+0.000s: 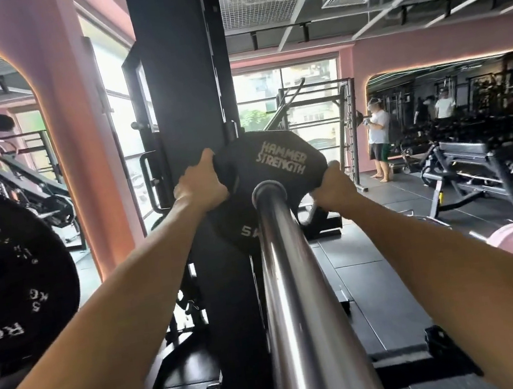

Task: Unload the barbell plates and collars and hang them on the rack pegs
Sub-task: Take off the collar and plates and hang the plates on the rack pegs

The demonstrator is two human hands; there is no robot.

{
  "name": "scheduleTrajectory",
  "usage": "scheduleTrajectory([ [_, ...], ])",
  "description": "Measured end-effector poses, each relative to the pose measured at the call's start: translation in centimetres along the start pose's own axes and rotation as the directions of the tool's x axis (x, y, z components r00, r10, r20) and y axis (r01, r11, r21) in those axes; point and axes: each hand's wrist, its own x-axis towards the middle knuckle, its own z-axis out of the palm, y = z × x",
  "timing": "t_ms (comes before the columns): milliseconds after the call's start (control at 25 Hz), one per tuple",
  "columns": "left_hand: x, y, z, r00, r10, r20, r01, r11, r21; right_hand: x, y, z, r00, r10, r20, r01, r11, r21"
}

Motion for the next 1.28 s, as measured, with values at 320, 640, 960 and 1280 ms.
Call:
scheduleTrajectory([
  [320,-5.2,-1.0,-1.1,0.994,-0.091,-0.062,0.077,0.977,-0.197,-3.4,-1.9,-3.1,0.983,-0.121,-0.139,0.085,0.966,-0.244],
  [640,-15.7,1.1,-6.9,0.982,-0.093,-0.162,0.062,0.980,-0.188,-14.0,-2.5,-8.2,0.978,-0.182,-0.105,0.154,0.961,-0.230],
  [960,-28.9,3.5,-15.8,0.979,0.027,-0.202,-0.054,0.990,-0.130,-29.2,-4.1,-15.6,0.975,-0.193,-0.115,0.166,0.963,-0.212],
  [1280,-38.2,2.6,-24.1,0.986,0.046,-0.162,-0.063,0.993,-0.101,-39.9,-8.6,-19.2,0.975,-0.206,-0.078,0.179,0.947,-0.265],
])
